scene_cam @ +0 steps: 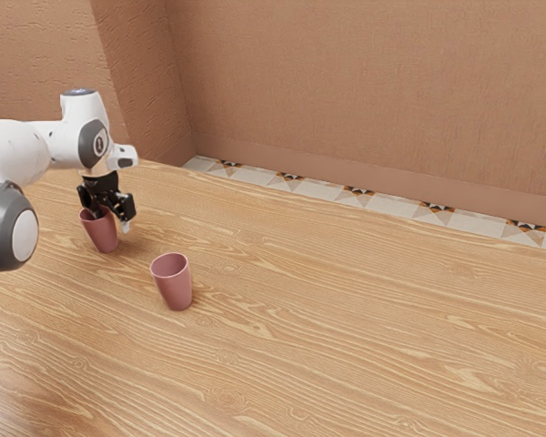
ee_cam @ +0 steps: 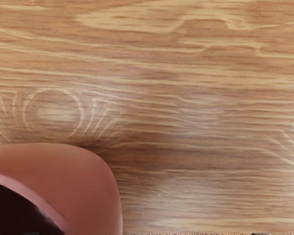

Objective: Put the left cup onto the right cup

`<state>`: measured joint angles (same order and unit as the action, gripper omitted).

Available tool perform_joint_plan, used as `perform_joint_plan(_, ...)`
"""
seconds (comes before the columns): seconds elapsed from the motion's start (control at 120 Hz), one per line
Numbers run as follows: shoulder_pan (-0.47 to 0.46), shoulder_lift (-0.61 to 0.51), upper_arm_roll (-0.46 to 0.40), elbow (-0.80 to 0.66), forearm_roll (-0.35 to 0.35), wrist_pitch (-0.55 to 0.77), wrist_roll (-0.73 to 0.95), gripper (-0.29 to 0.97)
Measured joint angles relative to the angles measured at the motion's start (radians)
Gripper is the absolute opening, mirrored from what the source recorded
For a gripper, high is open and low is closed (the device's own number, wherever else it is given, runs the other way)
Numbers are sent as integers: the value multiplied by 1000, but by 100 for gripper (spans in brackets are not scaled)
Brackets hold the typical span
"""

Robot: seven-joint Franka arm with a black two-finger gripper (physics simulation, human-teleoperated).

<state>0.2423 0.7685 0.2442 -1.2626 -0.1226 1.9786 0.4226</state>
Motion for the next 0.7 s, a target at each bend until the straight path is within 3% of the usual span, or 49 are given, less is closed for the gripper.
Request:
perform_joint_plan(0.125,8,-1,3,-4,-3,6,9,21)
perform_joint_plan(0.258,9,-3,6,-5,-3,9,17,4)
perform_joint_plan(0.442,9,-3,6,-5,-3,12,24,-6)
perform_joint_plan(0.7,10,-42,6,-24,8,6,30,-9)
